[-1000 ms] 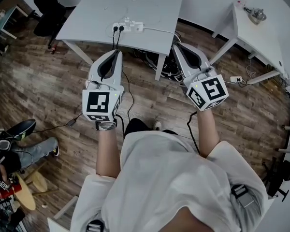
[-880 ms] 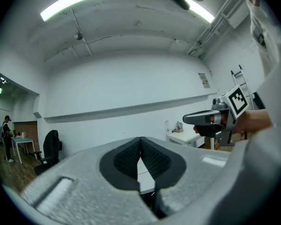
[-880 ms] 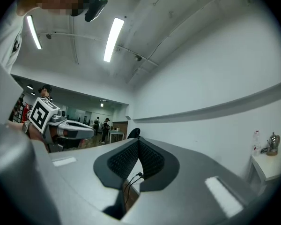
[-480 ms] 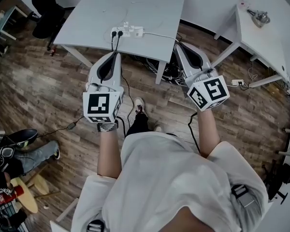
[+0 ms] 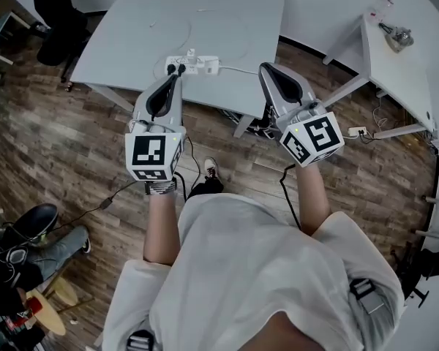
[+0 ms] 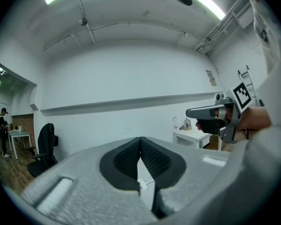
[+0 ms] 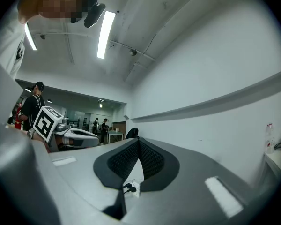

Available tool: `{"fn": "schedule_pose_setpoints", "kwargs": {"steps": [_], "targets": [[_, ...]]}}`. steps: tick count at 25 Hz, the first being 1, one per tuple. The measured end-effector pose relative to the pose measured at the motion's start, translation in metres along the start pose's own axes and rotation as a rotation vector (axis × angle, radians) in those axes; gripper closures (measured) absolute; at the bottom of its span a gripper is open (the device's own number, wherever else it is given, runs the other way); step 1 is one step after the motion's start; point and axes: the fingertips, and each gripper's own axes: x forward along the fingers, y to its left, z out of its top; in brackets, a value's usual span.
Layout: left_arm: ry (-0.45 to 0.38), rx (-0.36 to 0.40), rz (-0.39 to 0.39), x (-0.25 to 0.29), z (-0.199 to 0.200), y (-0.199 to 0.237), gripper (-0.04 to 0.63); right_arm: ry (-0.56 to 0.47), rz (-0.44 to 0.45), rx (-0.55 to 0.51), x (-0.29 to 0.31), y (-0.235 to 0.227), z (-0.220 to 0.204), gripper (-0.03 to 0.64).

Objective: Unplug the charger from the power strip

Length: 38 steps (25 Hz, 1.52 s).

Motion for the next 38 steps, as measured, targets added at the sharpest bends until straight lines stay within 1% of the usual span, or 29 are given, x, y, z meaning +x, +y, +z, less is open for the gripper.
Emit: {"fn": "schedule_pose_setpoints", "kwargs": {"steps": [5, 10, 15, 17, 20, 27, 32, 38], "targets": [[-0.004, 0.02, -0.023, 0.039, 0.0, 0.025, 0.591, 0.019, -0.018, 0.03, 0.048, -0.022, -0.01, 0.615], [0.026, 0.026, -0.078, 0.07, -0.011, 0.04, 0.591, 0.042, -0.038, 0.036, 0.085, -0.035, -0.02, 0.615], [0.058, 0.038, -0.063, 0.086, -0.029, 0.059, 0.591, 0.081, -0.062, 0.029, 0.106, -0.043, -0.036, 0.615], [0.072, 0.033, -0.074, 0.091, -0.036, 0.063, 0.591, 0.1, -0.075, 0.031, 0.111, -0.045, -0.043, 0.615], [0.09, 0.016, -0.098, 0.097, -0.046, 0.065, 0.591, 0.127, -0.085, 0.039, 0.117, -0.047, -0.054, 0.615], [0.122, 0.0, -0.138, 0.109, -0.068, 0.062, 0.591, 0.183, -0.072, 0.044, 0.135, -0.049, -0.078, 0.615], [0.156, -0.008, -0.103, 0.116, -0.082, 0.064, 0.584, 0.242, -0.063, 0.016, 0.149, -0.062, -0.101, 0.615], [0.226, -0.034, -0.099, 0.132, -0.111, 0.056, 0.578, 0.309, -0.031, 0.043, 0.163, -0.078, -0.14, 0.615]]}}
